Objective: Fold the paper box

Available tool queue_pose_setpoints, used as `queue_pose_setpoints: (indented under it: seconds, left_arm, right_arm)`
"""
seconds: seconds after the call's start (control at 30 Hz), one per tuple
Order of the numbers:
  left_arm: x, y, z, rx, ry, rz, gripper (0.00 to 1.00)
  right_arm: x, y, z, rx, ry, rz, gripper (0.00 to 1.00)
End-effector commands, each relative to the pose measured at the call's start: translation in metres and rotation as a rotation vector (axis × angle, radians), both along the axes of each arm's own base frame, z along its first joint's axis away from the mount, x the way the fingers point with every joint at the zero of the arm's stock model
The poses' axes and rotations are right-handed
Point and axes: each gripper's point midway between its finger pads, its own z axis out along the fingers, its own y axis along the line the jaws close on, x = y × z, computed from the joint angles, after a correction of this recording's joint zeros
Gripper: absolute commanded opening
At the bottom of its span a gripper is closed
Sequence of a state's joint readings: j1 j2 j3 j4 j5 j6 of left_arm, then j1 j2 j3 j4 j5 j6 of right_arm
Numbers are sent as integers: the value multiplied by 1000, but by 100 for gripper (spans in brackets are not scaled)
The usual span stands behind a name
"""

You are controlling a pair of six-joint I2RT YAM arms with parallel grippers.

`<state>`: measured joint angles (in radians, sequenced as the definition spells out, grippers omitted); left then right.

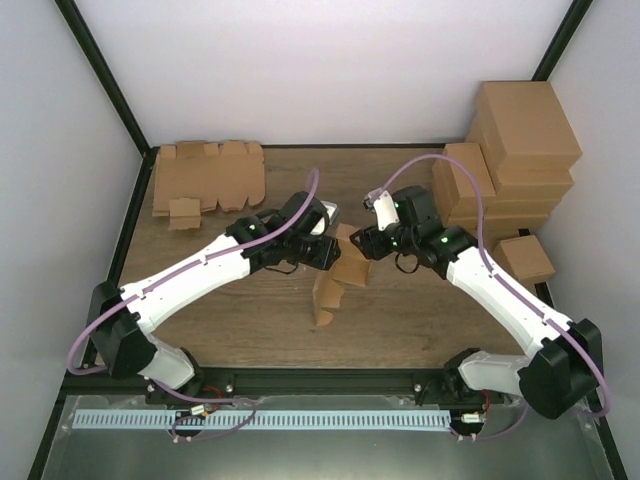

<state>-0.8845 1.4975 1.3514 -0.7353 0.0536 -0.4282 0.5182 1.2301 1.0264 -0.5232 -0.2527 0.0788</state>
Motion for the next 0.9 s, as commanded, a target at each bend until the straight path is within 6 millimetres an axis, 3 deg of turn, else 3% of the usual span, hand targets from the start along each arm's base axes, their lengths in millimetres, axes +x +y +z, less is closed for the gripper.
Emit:
queue_pose_setpoints:
  seconds: [0.0,0.07,0.23,0.53,0.8,0.87]
  left_arm:
    - [-1,-8,12,-36,-22,-30,42]
    - [-1,-9,13,-47,-22,-31,42]
    - [1,-13,15,-82,-28,-25,28]
    - [0,-13,11,-76,-25,-28,18]
    - [-3,-6,41,-146,-81,-15,19]
    - [-8,-6,52,-183,-84,-25,25]
  right_arm:
    - [-5,3,10,-38,-78,8,57]
    - [-7,4,8,-62,-93,2,57]
    - [-8,6,-1,-151,-145,-19,57]
    - [-9,10,-16,-278,-177,-38,58]
    - [-12,7,-23,-352,-210,-63,60]
    - [-12,6,-24,-357,-208,-67,60]
